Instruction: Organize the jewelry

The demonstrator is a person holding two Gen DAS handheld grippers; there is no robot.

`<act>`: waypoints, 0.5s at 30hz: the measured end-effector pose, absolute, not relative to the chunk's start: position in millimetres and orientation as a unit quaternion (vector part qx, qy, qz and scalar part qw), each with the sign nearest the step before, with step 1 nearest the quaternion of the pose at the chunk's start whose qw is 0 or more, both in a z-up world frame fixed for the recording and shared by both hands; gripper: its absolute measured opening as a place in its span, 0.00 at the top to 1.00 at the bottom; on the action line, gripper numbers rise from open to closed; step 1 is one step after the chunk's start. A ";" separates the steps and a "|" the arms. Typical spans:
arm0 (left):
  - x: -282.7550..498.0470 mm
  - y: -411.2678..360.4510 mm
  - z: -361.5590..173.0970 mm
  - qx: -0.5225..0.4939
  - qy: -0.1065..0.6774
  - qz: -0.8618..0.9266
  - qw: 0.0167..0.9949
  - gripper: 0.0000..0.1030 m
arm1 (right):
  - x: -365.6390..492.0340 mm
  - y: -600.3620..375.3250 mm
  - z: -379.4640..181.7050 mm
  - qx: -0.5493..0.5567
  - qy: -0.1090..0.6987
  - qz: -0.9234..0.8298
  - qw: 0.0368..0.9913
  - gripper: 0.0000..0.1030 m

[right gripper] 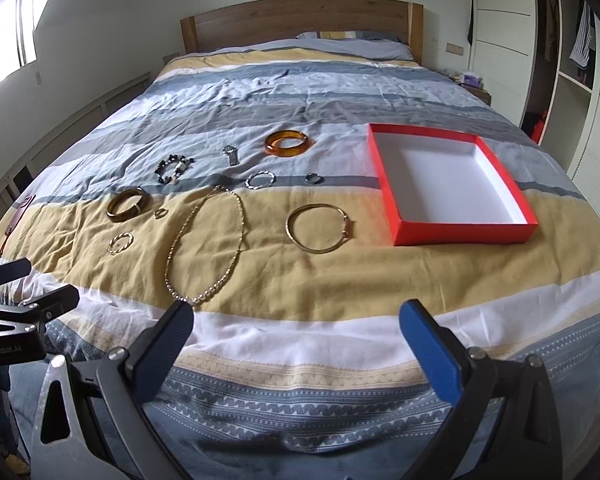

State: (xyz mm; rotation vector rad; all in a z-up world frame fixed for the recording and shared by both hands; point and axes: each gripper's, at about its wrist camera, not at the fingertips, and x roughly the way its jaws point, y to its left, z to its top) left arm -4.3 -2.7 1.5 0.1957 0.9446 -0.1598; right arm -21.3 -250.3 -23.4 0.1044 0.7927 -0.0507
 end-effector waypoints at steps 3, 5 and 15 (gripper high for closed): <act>-3.2 -0.9 2.0 0.088 0.456 -0.077 0.882 0.01 | -19.9 -250.0 -25.0 0.049 0.391 -0.024 0.919 0.00; -2.9 -0.9 1.9 0.087 0.457 -0.077 0.882 0.01 | -19.3 -249.5 -26.4 0.049 0.395 -0.023 0.917 0.00; 0.0 -0.8 5.2 0.067 0.468 -0.081 0.877 0.01 | -13.9 -246.1 -25.7 0.026 0.425 -0.047 0.904 0.00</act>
